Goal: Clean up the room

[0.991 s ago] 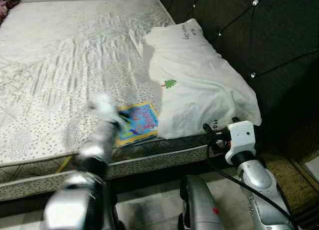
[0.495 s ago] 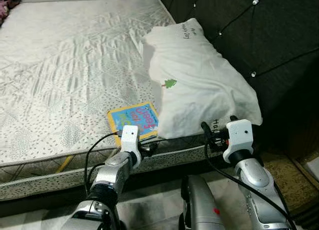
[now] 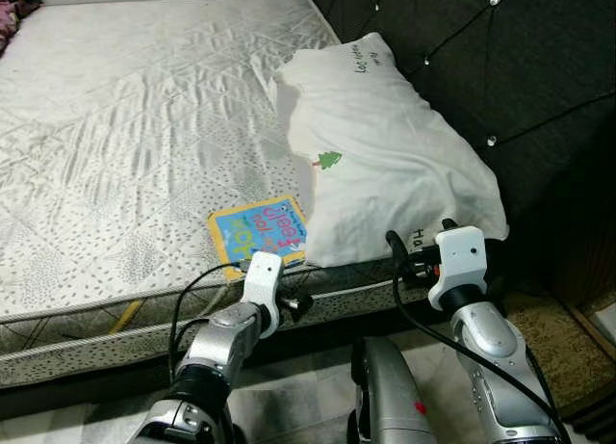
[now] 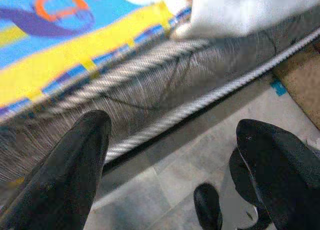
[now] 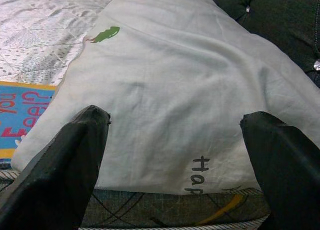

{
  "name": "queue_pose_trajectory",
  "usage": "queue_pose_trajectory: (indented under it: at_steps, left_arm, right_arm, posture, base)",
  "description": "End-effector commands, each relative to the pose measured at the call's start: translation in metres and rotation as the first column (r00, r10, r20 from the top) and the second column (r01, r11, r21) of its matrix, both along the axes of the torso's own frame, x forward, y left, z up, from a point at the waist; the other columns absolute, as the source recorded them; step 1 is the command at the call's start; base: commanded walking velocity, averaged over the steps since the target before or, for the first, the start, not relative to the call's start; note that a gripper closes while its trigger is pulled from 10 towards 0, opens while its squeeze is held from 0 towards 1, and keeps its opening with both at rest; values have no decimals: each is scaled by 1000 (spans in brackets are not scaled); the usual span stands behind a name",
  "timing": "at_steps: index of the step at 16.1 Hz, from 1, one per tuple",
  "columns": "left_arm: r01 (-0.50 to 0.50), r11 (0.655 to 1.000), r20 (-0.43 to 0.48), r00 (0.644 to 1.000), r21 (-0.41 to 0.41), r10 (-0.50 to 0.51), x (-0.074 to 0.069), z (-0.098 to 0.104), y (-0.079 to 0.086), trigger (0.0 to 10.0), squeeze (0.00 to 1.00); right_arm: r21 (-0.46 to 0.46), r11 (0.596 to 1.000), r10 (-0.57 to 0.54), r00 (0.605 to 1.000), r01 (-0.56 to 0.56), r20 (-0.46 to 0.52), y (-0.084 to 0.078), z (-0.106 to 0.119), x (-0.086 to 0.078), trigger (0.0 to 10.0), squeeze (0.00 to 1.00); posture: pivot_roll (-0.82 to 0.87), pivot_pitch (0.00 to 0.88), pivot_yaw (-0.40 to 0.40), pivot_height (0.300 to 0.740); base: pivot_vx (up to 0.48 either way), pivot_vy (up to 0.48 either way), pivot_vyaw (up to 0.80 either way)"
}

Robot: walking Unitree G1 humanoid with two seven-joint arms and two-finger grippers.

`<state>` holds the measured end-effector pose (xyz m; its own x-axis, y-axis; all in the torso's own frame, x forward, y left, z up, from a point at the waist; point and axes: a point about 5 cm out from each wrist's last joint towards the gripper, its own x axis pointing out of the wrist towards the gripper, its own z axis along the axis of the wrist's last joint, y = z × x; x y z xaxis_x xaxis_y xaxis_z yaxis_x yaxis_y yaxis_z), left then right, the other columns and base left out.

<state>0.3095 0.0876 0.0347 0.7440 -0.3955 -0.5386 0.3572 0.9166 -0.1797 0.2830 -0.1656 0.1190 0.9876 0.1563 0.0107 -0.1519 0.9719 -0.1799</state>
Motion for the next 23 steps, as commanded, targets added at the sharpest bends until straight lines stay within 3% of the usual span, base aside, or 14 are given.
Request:
queue_pose_trajectory:
  at_steps: [1,17,23]
  left_arm:
    - [-28,1000,5,1000,13,28,-1,-1,5,10000,1000]
    - [-194,977,24,981,92,193,17,5,65,10000,1000]
    - [-215,971,25,977,101,213,18,4,70,10000,1000]
  right_arm:
    - [-3,1000,-6,1000,6,-10,-1,-3,1,10000,0]
    - [-15,1000,-8,1000,7,-14,-3,-6,0,10000,0]
    - [-16,1000,-8,1000,7,-11,-3,-5,2,10000,0]
  posture:
    - [-124,97,3,536]
    - [-126,93,3,536]
    - [-124,88,2,536]
  base:
    - [0,0,0]
    - [0,0,0]
    - [0,0,0]
